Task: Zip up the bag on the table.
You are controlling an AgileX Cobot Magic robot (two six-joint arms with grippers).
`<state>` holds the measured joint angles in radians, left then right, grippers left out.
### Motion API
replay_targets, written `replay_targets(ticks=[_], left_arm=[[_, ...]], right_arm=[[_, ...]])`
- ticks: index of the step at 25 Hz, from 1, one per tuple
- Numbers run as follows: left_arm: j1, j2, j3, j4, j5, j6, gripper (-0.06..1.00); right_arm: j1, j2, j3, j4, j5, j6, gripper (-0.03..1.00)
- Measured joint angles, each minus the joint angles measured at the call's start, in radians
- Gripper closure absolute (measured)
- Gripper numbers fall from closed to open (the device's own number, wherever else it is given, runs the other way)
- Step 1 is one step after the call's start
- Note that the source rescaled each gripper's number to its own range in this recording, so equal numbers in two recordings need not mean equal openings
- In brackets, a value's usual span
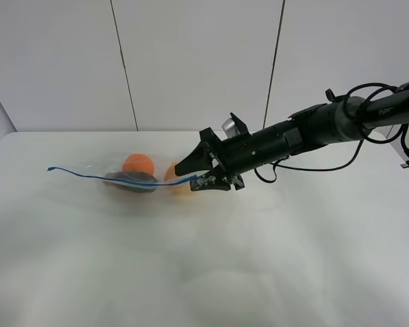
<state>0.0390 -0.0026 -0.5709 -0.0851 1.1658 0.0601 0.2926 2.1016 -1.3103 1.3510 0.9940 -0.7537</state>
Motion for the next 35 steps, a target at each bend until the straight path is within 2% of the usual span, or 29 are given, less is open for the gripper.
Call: replay_targets(ticks=[2,6,8,11,13,16,18,22,31,35], left_arm=[[0.000,0.000,0.000,-0.001,0.000,0.000,-0.06],[0.000,0.000,0.000,-0.002,0.000,0.000,-0.06],[0.000,0.000,0.000,-0.002,0.000,0.000,-0.06],[0.000,0.000,0.000,-0.002,0.000,0.000,-0.06],[0.000,0.000,0.000,-0.002,0.000,0.000,-0.06],[0.000,0.000,0.000,-0.002,0.000,0.000,-0.06],[0.000,0.000,0.000,-0.002,0.000,0.000,-0.06],[0.000,0.000,0.000,-0.002,0.000,0.000,-0.06],[0.000,0.000,0.000,-0.002,0.000,0.000,-0.06],[0.000,0.000,0.000,-0.002,0.000,0.000,-0.06]], right_arm=[[0.000,-0.004,0.000,-0.035,-0.007,0.021,0.05],[0.000,-0.006,-0.062,-0.197,-0.022,0.132,-0.02],[0.000,-0.006,-0.136,-0.342,-0.022,0.234,-0.02],[0.001,-0.006,-0.274,-0.612,-0.002,0.410,-0.03],[0.006,-0.006,-0.368,-0.826,0.043,0.518,-0.03],[0.005,-0.007,-0.487,-1.090,0.141,0.643,-0.03],[-0.010,-0.009,-0.538,-1.197,0.189,0.677,-0.03],[-0.087,-0.012,-0.575,-1.271,0.212,0.687,-0.03],[-0.358,-0.012,-0.576,-1.251,0.213,0.687,-0.03],[-0.382,-0.053,-0.511,-1.233,0.213,0.675,-0.03]])
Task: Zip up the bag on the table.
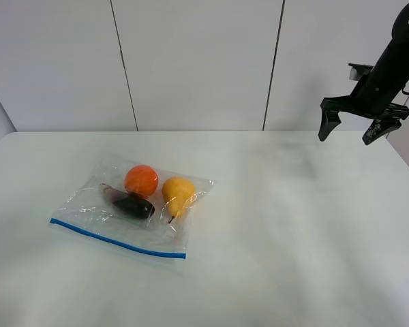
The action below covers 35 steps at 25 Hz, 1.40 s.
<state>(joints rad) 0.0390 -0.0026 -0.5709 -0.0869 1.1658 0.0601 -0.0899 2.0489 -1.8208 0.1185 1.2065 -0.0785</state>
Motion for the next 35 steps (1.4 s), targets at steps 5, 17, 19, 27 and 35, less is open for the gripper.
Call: replay_targets(ticks=[5,17,19,27,35], left_arm=[[0.000,0.000,0.000,0.000,0.000,0.000,-0.06],[0.000,0.000,0.000,0.000,0.000,0.000,-0.06],[0.000,0.000,0.000,0.000,0.000,0.000,-0.06],[0.000,0.000,0.000,0.000,0.000,0.000,-0.06],[0.000,0.000,0.000,0.000,0.000,0.000,-0.06]], right_arm=[[0.001,-0.126,0.171,0.000,0.001,-0.010,-0.03],[0.012,-0.568,0.634,0.001,0.002,-0.012,-0.03],[0.013,-0.647,0.709,0.001,0.002,-0.011,-0.03],[0.013,-1.016,1.018,-0.014,-0.031,-0.011,-0.03],[0.014,-1.332,1.291,-0.060,-0.108,0.012,-0.03]])
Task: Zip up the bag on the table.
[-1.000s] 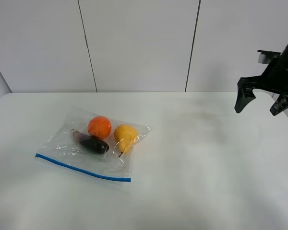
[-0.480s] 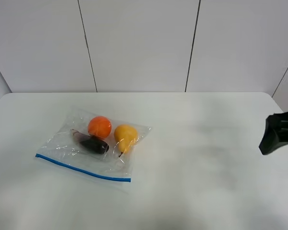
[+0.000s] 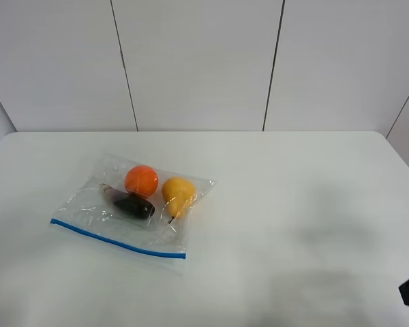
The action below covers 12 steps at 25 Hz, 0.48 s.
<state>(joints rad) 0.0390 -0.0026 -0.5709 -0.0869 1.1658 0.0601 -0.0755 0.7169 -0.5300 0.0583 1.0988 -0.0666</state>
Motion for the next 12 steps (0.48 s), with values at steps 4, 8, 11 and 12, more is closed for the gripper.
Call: replay_targets(ticks=[4,8,11,12], left_arm=[[0.000,0.000,0.000,0.000,0.000,0.000,-0.06],[0.000,0.000,0.000,0.000,0.000,0.000,-0.06],[0.000,0.000,0.000,0.000,0.000,0.000,-0.06],[0.000,0.000,0.000,0.000,0.000,0.000,-0.06]], right_arm=[[0.059,-0.073,0.022,-0.004,-0.053,0.003,-0.03],[0.149,-0.163,0.035,-0.016,-0.076,0.005,-0.03],[0.177,-0.250,0.035,-0.043,-0.076,0.030,-0.03],[0.177,-0.282,0.035,-0.049,-0.076,0.039,-0.03]])
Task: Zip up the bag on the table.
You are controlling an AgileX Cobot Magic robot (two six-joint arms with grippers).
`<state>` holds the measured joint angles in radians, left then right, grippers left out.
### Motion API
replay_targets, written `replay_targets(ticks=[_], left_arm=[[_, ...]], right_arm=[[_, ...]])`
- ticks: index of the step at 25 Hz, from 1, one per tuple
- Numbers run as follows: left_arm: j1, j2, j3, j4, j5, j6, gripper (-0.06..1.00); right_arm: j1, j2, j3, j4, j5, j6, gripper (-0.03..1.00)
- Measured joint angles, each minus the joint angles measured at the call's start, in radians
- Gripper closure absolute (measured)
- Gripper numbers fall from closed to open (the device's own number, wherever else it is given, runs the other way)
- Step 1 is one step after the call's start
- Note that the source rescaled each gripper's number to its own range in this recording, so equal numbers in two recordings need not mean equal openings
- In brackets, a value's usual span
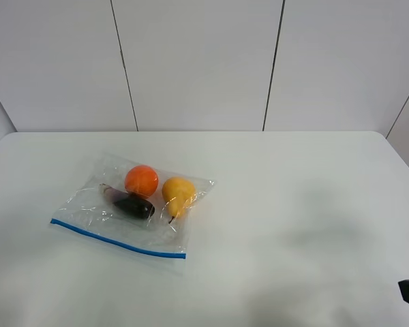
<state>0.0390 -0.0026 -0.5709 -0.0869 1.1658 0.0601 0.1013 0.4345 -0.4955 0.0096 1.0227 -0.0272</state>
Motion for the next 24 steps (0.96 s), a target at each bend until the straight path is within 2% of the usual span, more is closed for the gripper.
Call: replay_targets(ticks=[11,24], left_arm=[[0.000,0.000,0.000,0.000,0.000,0.000,-0.06],[0.000,0.000,0.000,0.000,0.000,0.000,-0.06]], right_arm=[[0.000,-0.426,0.004,-0.019,0.001,0.027,-0.03],[0.003,-0.441,0.008,-0.023,0.002,0.027,-0.03]])
